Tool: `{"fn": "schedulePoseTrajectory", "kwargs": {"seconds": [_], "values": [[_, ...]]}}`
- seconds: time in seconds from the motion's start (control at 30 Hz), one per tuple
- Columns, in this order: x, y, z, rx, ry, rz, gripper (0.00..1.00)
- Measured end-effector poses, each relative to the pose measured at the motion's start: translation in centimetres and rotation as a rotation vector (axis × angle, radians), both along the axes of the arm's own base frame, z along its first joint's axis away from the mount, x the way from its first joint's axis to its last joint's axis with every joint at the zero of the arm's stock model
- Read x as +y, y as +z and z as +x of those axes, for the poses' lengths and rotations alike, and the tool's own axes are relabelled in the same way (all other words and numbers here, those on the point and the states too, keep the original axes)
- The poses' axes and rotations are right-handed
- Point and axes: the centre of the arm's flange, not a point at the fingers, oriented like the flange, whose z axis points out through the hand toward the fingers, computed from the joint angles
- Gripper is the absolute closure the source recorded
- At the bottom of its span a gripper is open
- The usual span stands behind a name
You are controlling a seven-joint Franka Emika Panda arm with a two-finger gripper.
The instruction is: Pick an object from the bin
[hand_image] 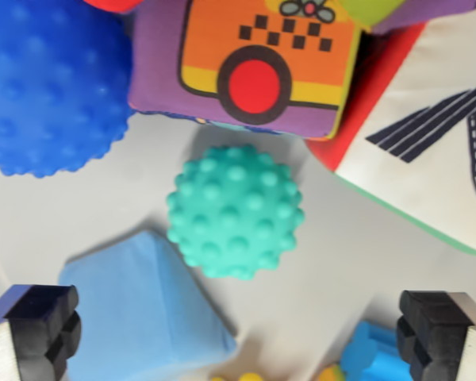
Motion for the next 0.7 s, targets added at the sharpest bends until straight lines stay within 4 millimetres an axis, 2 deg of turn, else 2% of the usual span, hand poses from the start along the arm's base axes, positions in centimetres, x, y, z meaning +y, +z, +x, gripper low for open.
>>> {"fn": "schedulePoseTrajectory", "kwargs": {"seconds": [0.7], "values": [[2.0,-5.0,-0.4,0.006,-0.281,0.001,0.00]]}}
